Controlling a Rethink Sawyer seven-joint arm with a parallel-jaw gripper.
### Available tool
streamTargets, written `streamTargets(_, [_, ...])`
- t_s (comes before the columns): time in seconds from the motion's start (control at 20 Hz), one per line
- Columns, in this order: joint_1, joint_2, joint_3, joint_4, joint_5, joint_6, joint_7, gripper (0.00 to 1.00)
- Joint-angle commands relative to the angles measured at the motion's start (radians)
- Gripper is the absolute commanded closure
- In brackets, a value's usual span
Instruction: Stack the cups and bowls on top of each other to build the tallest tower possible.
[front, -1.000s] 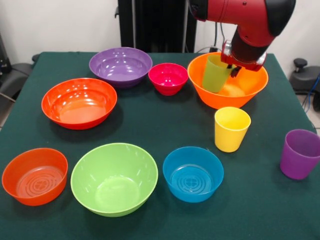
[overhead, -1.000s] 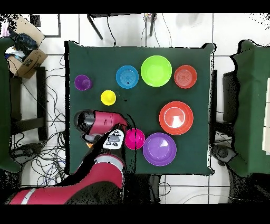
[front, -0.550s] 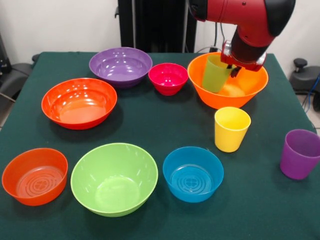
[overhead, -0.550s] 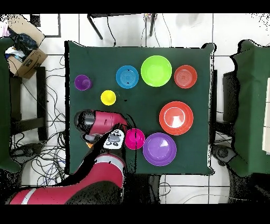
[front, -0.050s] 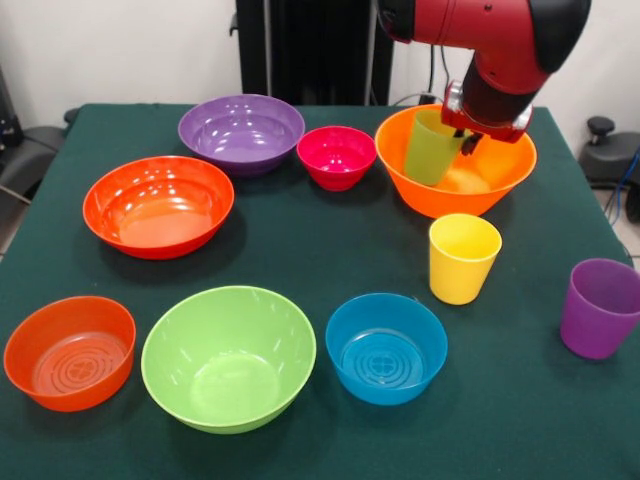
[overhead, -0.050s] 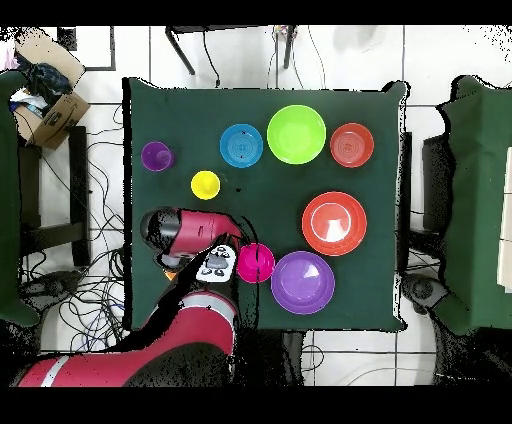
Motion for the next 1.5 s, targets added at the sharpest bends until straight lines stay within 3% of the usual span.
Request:
streamTargets(0.05, [-0.018,0.108,0.088,-0.003,-0.046,-0.160,0.075,1.00])
streamTargets(0.9, [-0.046,0.108,0.071,-0.004,-0.080,-0.188,0.044,1.00])
streamTargets(0.95, [-0.036,0.109,0.057,-0.007,-0.086,-0.201,0.058,0.00])
streamTargets(1.2, [-0.055,0.093,0.072,0.017,-0.099,-0.273,0.040,0.00])
streamTargets(1.5, [-0.075,0.051,0.093,0.038,-0.107,-0.254,0.017,0.00])
